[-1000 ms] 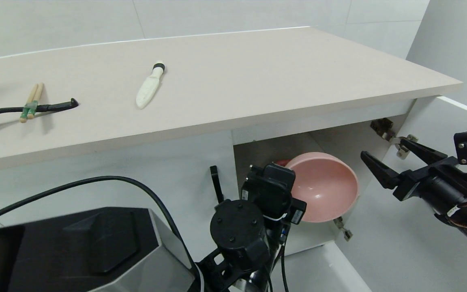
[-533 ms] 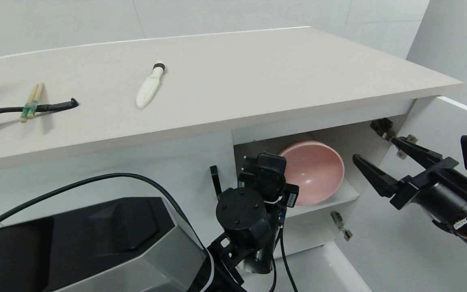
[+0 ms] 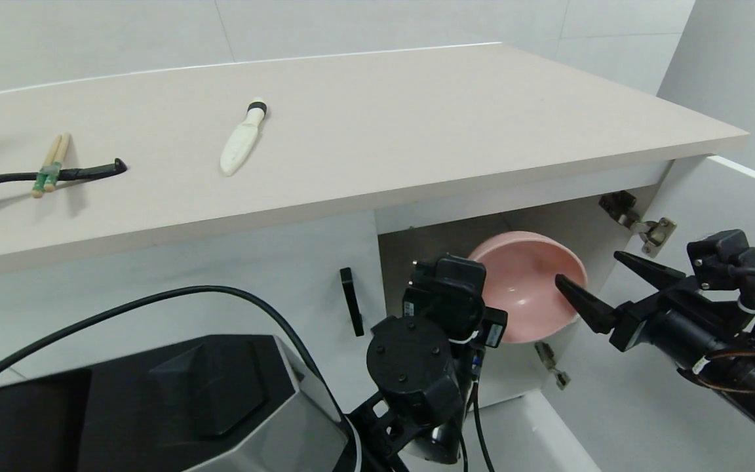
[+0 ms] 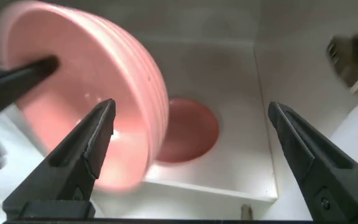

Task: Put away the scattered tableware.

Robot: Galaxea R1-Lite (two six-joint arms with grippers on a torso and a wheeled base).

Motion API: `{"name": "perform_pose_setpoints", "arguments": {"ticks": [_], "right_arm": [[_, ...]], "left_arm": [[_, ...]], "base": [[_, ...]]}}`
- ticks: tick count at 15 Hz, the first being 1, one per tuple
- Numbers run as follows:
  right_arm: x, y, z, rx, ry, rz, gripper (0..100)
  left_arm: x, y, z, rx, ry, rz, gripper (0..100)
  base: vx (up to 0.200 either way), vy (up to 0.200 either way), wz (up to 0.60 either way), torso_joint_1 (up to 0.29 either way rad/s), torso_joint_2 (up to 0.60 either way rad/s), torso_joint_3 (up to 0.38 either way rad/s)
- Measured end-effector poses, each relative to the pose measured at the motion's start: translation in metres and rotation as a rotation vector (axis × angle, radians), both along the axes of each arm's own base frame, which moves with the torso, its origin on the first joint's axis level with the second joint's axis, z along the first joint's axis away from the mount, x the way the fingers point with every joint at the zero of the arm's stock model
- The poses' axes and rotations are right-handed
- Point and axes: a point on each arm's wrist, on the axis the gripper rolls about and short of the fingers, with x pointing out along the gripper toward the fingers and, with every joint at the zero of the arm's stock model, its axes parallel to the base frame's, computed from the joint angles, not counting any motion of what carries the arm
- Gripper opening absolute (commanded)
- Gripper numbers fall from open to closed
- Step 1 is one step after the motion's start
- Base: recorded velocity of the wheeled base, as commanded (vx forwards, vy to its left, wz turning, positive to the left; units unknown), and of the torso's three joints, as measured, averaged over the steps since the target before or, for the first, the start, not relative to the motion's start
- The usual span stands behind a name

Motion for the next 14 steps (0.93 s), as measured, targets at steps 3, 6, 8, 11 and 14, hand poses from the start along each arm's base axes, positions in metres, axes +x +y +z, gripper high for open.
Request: {"name": "perform_pose_setpoints", "arguments": {"ticks": [3,6,8,11,14], "right_arm": [[0.005,0.0,-0.002,0.043,0.027,-0.003,100],[0.007,-0.001,-0.001,0.048,0.023,-0.01,100],[0.006,-0.002,0.001,0.053,0.014,-0.011,0],[0.006,0.0,0.004,0.058,0.003,-0.002,0],[0.007,-0.001,0.005,0.068,0.001,-0.008,0]], "left_arm": [[0.0,-0.007,0.004,-0.027,-0.014,-0.005,0],[0.002,-0.01,0.004,-0.048,-0.012,0.006,0],[0.003,-0.011,0.003,-0.049,-0.01,0.007,0],[0.001,-0.013,0.002,-0.048,-0.01,-0.001,0],[-0.004,-0.016,0.002,-0.054,-0.009,-0.016,100]], "base": [[0.0,0.0,0.0,0.0,0.0,0.0],[0.0,0.0,0.0,0.0,0.0,0.0],[0.0,0.0,0.0,0.0,0.0,0.0],[0.0,0.0,0.0,0.0,0.0,0.0],[0.0,0.0,0.0,0.0,0.0,0.0]]}}
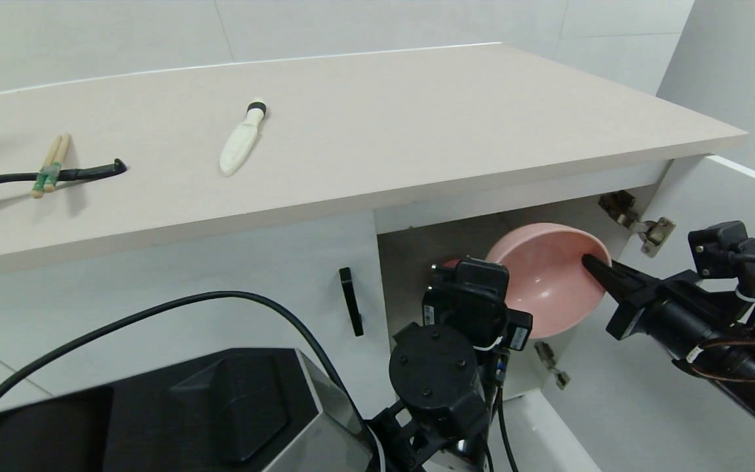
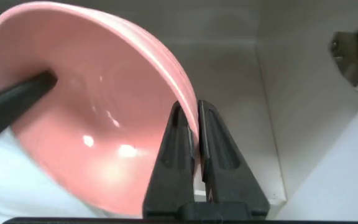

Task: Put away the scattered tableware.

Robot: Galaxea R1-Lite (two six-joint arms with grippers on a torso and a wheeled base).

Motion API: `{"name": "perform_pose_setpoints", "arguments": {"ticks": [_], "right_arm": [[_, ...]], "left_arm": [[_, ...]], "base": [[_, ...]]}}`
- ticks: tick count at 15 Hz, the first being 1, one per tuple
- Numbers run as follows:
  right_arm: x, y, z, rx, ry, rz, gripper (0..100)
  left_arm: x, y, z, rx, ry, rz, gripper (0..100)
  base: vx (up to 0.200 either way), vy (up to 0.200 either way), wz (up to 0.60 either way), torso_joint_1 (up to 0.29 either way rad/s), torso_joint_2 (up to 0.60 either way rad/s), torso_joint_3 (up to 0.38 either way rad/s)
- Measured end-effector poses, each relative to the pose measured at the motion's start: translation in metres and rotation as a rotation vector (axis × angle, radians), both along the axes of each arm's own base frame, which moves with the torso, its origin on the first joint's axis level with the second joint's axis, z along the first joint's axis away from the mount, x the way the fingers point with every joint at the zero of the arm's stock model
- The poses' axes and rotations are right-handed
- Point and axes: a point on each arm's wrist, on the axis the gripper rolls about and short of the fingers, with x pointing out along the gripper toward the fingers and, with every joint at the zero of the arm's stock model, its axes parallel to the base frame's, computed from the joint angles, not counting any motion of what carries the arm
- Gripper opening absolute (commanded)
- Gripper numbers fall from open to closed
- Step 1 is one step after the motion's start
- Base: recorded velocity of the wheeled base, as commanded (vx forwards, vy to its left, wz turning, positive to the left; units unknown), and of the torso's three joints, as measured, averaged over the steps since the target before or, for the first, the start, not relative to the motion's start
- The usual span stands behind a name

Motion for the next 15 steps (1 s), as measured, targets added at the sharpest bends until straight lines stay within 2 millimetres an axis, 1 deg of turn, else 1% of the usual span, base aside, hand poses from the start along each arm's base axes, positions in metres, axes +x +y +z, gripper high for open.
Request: {"name": "perform_pose_setpoints", "arguments": {"ticks": [2,4,6,7,9,10,11,12,14,15], "right_arm": [[0.0,0.0,0.0,0.003,-0.001,0.003,0],[0.0,0.0,-0.001,0.0,0.005,0.001,0],[0.0,0.0,-0.003,-0.003,0.014,0.002,0],[0.001,0.0,-0.004,-0.004,0.016,0.002,0],[0.001,0.0,-0.007,-0.01,0.03,0.002,0],[0.001,0.0,-0.009,-0.014,0.039,0.003,0],[0.001,0.0,-0.011,-0.016,0.046,0.003,0],[0.001,0.001,-0.012,-0.017,0.048,0.004,0],[0.001,0.001,-0.013,-0.019,0.053,0.004,0],[0.001,0.001,-0.013,-0.02,0.056,0.004,0]], "left_arm": [[-0.003,0.001,0.001,0.003,0.002,-0.004,100],[-0.011,0.005,0.004,-0.016,0.015,-0.034,100],[-0.024,0.018,0.01,-0.051,0.043,-0.129,100],[-0.032,0.03,0.011,-0.055,0.068,-0.194,100],[-0.051,0.067,0.014,-0.019,0.116,-0.38,100],[-0.06,0.089,0.015,0.019,0.135,-0.512,100],[-0.07,0.115,0.015,0.065,0.154,-0.678,100],[-0.076,0.141,0.015,0.098,0.172,-0.794,100],[-0.087,0.191,0.018,0.122,0.182,-0.891,100],[-0.095,0.207,0.022,0.12,0.168,-0.902,100]], "base": [[0.0,0.0,0.0,0.0,0.0,0.0],[0.0,0.0,0.0,0.0,0.0,0.0],[0.0,0.0,0.0,0.0,0.0,0.0],[0.0,0.0,0.0,0.0,0.0,0.0],[0.0,0.0,0.0,0.0,0.0,0.0],[0.0,0.0,0.0,0.0,0.0,0.0],[0.0,0.0,0.0,0.0,0.0,0.0],[0.0,0.0,0.0,0.0,0.0,0.0],[0.0,0.0,0.0,0.0,0.0,0.0],[0.0,0.0,0.0,0.0,0.0,0.0]]}}
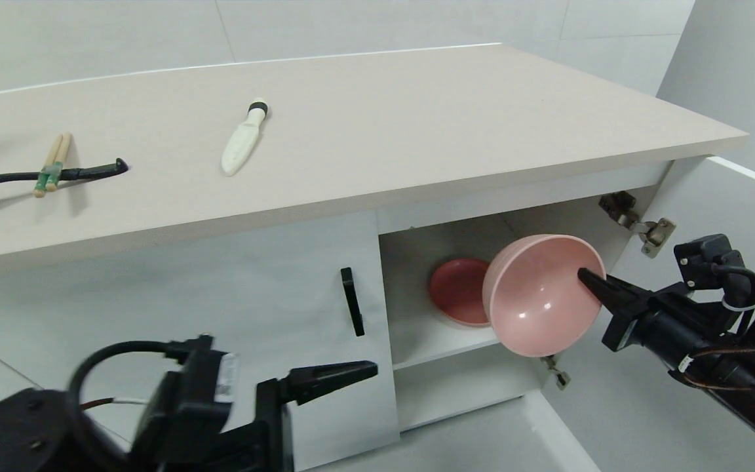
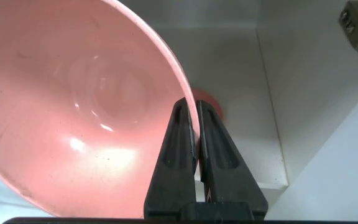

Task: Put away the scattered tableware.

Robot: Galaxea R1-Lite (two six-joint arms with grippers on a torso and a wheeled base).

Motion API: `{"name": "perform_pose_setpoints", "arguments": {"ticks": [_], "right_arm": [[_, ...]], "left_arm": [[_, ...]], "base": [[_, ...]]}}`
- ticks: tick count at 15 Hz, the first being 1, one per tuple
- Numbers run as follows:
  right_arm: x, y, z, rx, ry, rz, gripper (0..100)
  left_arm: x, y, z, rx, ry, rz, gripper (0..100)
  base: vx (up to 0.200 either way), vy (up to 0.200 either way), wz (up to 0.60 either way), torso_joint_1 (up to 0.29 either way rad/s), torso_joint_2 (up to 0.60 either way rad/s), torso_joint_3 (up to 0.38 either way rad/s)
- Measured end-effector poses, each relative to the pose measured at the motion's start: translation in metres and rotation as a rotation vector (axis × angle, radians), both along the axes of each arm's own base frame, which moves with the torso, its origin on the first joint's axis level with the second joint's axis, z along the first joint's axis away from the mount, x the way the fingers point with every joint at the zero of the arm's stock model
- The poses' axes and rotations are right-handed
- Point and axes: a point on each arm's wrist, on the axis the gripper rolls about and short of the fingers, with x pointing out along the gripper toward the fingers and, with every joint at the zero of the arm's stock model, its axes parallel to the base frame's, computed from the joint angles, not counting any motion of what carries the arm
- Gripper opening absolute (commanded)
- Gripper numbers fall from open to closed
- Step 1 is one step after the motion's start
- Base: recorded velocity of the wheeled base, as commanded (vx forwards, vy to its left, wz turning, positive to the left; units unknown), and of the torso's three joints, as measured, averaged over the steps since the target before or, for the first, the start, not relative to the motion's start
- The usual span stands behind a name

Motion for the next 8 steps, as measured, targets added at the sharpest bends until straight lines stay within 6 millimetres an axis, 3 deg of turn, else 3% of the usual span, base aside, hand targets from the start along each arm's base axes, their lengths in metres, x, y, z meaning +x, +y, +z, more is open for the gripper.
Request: {"name": "perform_pose_setpoints", "arguments": {"ticks": [5,8], "right_arm": [[-0.006,-0.002,-0.011,-0.021,0.054,-0.001,0],[-0.005,-0.002,-0.018,-0.031,0.081,-0.001,0]], "left_arm": [[-0.023,0.047,0.025,-0.083,-0.139,0.092,100],[-0.029,0.072,0.026,-0.004,-0.221,0.242,100]], "base": [[0.0,0.0,0.0,0.0,0.0,0.0],[0.0,0.0,0.0,0.0,0.0,0.0]]}}
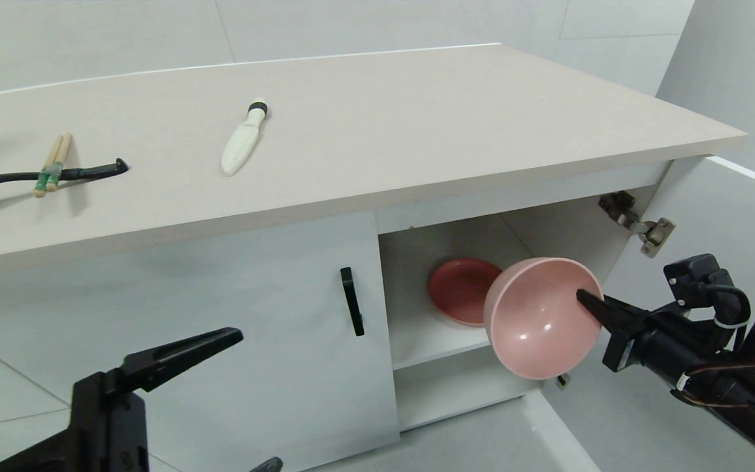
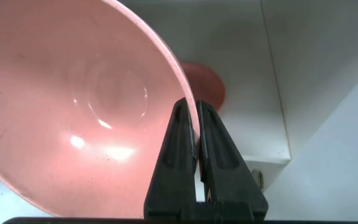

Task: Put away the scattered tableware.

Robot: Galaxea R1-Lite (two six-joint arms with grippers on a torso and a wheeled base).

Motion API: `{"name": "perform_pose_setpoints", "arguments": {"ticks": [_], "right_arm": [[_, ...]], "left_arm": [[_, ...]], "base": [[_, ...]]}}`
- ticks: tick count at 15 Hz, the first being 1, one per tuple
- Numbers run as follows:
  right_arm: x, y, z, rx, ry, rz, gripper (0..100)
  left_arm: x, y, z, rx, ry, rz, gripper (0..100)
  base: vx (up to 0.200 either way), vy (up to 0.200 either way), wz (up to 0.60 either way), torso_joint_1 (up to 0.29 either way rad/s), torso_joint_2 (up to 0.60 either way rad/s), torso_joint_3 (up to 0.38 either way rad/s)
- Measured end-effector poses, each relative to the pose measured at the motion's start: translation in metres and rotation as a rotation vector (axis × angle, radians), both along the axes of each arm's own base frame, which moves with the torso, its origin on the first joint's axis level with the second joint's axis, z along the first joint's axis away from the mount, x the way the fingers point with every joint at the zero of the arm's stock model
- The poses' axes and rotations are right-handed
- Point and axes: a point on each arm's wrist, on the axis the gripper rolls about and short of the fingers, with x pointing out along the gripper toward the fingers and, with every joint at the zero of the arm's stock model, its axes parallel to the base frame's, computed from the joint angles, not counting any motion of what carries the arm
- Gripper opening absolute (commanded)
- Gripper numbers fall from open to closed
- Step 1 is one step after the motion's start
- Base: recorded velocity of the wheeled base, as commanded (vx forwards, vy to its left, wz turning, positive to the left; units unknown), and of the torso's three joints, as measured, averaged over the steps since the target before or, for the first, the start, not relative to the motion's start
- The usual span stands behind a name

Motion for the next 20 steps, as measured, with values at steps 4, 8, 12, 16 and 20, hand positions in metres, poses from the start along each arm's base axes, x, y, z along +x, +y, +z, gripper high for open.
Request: {"name": "perform_pose_setpoints", "arguments": {"ticks": [4,8,12,16,20], "right_arm": [[0.004,0.001,-0.008,-0.012,0.032,0.0,0],[0.005,0.003,-0.013,-0.02,0.049,0.002,0],[0.007,0.003,-0.018,-0.029,0.072,0.001,0],[0.021,0.009,-0.027,-0.036,0.089,0.001,0],[0.042,0.017,-0.032,-0.031,0.073,0.002,0]], "left_arm": [[-0.035,0.032,-0.007,0.06,0.035,0.158,100],[-0.083,0.057,-0.029,-0.006,0.151,0.406,100],[-0.11,0.062,-0.067,0.012,0.267,0.632,100],[-0.119,0.064,-0.078,0.036,0.216,0.831,100],[-0.121,0.065,-0.079,0.0,0.207,0.879,100]], "base": [[0.0,0.0,0.0,0.0,0.0,0.0],[0.0,0.0,0.0,0.0,0.0,0.0],[0.0,0.0,0.0,0.0,0.0,0.0],[0.0,0.0,0.0,0.0,0.0,0.0],[0.0,0.0,0.0,0.0,0.0,0.0]]}}
